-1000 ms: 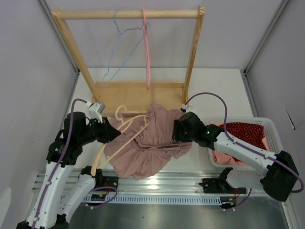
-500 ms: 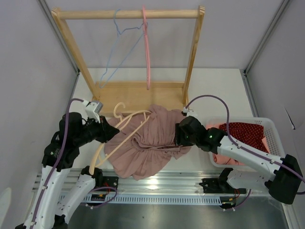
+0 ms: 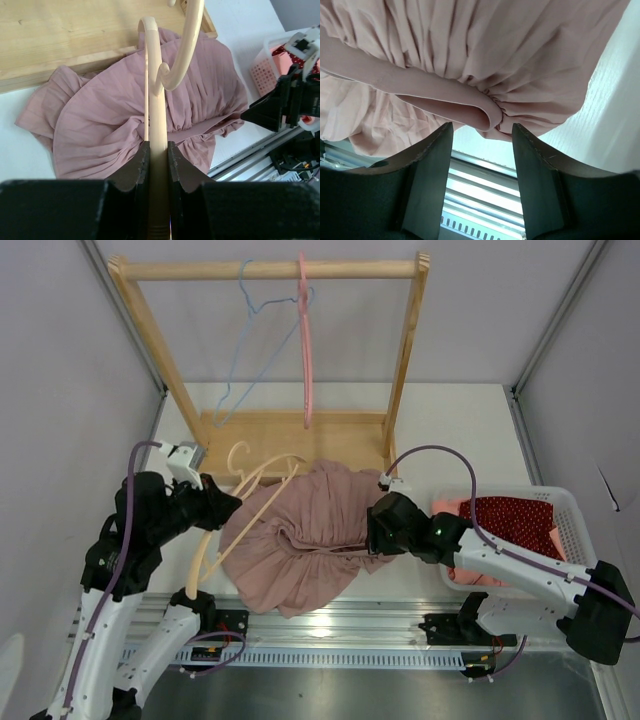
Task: Place the skirt on the hanger
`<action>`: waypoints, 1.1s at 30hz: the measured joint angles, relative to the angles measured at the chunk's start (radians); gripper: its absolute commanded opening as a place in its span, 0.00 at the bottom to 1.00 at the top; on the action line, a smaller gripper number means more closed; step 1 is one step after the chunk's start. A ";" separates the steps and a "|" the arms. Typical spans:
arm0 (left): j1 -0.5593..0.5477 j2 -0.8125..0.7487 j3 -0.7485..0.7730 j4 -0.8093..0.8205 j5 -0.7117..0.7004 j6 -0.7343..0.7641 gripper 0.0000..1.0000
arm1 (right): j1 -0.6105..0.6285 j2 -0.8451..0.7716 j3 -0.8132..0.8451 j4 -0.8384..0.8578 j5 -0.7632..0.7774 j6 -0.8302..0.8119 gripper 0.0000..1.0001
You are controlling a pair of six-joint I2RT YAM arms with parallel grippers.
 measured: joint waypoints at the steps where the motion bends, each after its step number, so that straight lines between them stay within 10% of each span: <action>1: 0.000 -0.003 0.007 0.002 0.007 0.000 0.00 | 0.002 0.001 -0.005 -0.005 0.000 0.005 0.53; 33: -0.002 -0.035 -0.092 0.043 0.318 0.011 0.00 | 0.039 0.033 -0.049 -0.014 0.032 0.080 0.49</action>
